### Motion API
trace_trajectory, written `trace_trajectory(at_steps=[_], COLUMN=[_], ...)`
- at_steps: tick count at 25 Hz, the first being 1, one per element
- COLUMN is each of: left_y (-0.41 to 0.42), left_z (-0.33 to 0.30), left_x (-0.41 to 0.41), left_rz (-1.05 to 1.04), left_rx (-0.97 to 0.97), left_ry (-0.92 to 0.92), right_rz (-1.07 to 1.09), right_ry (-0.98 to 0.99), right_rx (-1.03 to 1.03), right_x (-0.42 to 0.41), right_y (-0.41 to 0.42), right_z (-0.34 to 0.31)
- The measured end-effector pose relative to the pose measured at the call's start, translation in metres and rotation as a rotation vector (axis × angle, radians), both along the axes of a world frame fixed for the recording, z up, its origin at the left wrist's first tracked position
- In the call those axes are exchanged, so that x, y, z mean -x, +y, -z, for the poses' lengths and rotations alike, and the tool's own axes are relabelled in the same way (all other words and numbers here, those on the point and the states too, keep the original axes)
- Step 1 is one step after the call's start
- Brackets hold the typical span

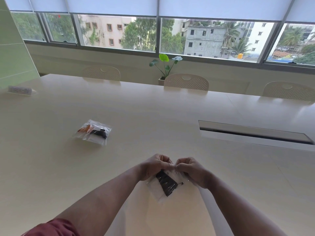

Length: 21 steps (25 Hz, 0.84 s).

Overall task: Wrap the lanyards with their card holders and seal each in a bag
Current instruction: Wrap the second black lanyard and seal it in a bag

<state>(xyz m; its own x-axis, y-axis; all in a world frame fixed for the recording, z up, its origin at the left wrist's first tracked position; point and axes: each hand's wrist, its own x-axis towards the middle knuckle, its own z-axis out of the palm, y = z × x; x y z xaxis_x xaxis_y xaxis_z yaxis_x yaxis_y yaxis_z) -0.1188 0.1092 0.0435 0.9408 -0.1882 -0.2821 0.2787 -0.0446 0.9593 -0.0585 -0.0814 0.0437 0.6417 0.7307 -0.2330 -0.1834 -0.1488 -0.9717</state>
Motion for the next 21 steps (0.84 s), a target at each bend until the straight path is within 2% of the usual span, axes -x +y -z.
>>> trace_trajectory(at_steps=[5, 21], left_y=[0.002, 0.002], left_z=[0.000, 0.001], left_x=[0.001, 0.000], left_rz=[0.009, 0.012], left_rx=[-0.049, -0.051], left_ry=[-0.016, -0.018], right_rz=[-0.008, -0.019], right_ry=[0.000, -0.055], right_rx=[0.054, 0.043], right_x=[-0.008, -0.010], right_y=[0.000, 0.000], right_z=[0.007, 0.016])
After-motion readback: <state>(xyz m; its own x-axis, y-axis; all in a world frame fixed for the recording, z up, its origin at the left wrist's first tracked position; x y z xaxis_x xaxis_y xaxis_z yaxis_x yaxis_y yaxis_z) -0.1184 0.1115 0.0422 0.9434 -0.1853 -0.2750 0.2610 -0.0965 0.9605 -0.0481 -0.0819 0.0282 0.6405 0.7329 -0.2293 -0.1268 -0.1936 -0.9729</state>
